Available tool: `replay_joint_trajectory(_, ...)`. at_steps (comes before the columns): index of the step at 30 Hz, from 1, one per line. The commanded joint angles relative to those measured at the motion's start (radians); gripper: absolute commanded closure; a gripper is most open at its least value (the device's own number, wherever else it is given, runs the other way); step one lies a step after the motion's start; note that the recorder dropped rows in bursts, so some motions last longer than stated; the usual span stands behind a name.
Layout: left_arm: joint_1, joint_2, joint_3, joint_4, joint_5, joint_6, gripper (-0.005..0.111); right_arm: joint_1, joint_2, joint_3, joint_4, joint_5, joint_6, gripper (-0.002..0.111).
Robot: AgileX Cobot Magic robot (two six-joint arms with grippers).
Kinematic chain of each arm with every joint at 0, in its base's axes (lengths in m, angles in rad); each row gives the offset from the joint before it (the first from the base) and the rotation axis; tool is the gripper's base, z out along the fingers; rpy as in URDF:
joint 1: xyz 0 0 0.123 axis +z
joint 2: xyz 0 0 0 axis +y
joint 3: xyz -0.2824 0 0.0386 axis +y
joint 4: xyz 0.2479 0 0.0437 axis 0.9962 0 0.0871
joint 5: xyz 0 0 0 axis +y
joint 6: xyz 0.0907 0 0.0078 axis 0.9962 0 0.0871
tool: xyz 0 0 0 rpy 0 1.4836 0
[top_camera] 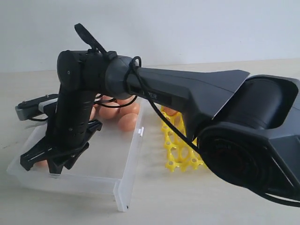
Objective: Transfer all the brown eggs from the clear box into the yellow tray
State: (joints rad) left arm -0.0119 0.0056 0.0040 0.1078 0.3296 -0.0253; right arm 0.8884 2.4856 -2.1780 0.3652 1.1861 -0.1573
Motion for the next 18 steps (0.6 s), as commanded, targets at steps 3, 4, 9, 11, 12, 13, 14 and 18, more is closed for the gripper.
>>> replay_joint_trajectory(3, 0.001, -0.006, -0.004, -0.003, -0.014, -0.004, 0.107, 0.042, -0.073, 0.076, -0.006, 0.035, 0.003, 0.078)
replay_joint_trajectory(4, 0.001, -0.006, -0.004, -0.003, -0.014, -0.004, 0.107, 0.045, -0.092, 0.101, -0.015, 0.035, 0.003, 0.078)
replay_joint_trajectory(9, 0.001, -0.006, -0.004, -0.003, -0.014, -0.004, 0.107, 0.047, -0.201, 0.279, -0.102, 0.035, 0.001, 0.078)
replay_joint_trajectory(11, 0.001, -0.006, -0.004, -0.003, -0.014, -0.004, 0.107, 0.039, -0.240, 0.333, -0.135, 0.035, 0.001, 0.078)
replay_joint_trajectory(12, 0.001, -0.006, -0.004, -0.003, -0.014, -0.004, 0.107, 0.034, -0.252, 0.350, -0.148, 0.035, 0.001, 0.078)
replay_joint_trajectory(13, 0.001, -0.006, -0.004, -0.003, -0.014, -0.004, 0.107, 0.027, -0.264, 0.357, -0.160, 0.005, 0.003, 0.078)
replay_joint_trajectory(14, 0.001, -0.006, -0.004, -0.003, -0.014, -0.004, 0.107, 0.018, -0.272, 0.359, -0.167, -0.049, 0.021, 0.077)
replay_joint_trajectory(18, 0.001, -0.006, -0.004, -0.003, -0.014, -0.004, 0.107, -0.022, -0.287, 0.356, -0.161, -0.232, 0.080, 0.066)
